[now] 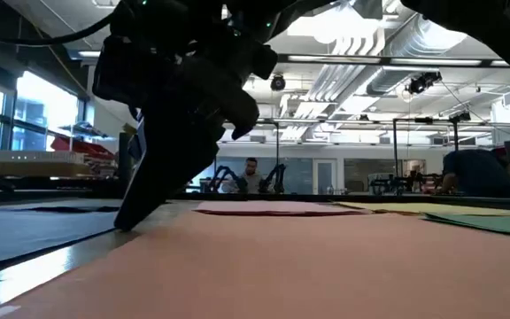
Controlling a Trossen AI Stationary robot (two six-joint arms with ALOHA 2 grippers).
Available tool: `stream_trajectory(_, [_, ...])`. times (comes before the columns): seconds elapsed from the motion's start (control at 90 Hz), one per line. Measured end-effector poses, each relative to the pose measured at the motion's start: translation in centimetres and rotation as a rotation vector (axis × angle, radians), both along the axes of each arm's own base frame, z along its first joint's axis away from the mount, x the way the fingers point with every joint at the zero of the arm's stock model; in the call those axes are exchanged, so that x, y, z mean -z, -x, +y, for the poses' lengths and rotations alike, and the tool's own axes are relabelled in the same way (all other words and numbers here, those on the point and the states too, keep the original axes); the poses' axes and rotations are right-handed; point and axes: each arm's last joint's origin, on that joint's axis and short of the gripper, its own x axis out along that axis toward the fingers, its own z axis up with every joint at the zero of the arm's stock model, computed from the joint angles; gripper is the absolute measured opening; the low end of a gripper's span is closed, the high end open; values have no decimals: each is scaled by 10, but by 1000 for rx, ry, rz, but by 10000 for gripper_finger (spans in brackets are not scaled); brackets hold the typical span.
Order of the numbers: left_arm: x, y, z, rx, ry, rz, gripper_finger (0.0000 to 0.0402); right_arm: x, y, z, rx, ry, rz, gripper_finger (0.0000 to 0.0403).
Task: Organize paper
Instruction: Adjust the colored papers
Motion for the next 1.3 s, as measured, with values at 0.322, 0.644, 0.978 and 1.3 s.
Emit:
stream_trajectory(0.322, [1, 1, 3, 4, -44, -11, 0, -2, -6, 4, -17, -51, -63, 0])
stream_trajectory(0.644, [-1, 7, 5, 46, -44, 82, 0, -10, -5, 2, -2, -60, -52, 0])
stream_trajectory(0.978, [-23, -2, -5, 48, -83, -3, 0, -37, -21, -88, 519, 21, -86, 0])
stream_trajectory(1.3, [-44, -38, -45, 245, 257, -596, 0, 2, -10, -97, 594, 4, 2, 0])
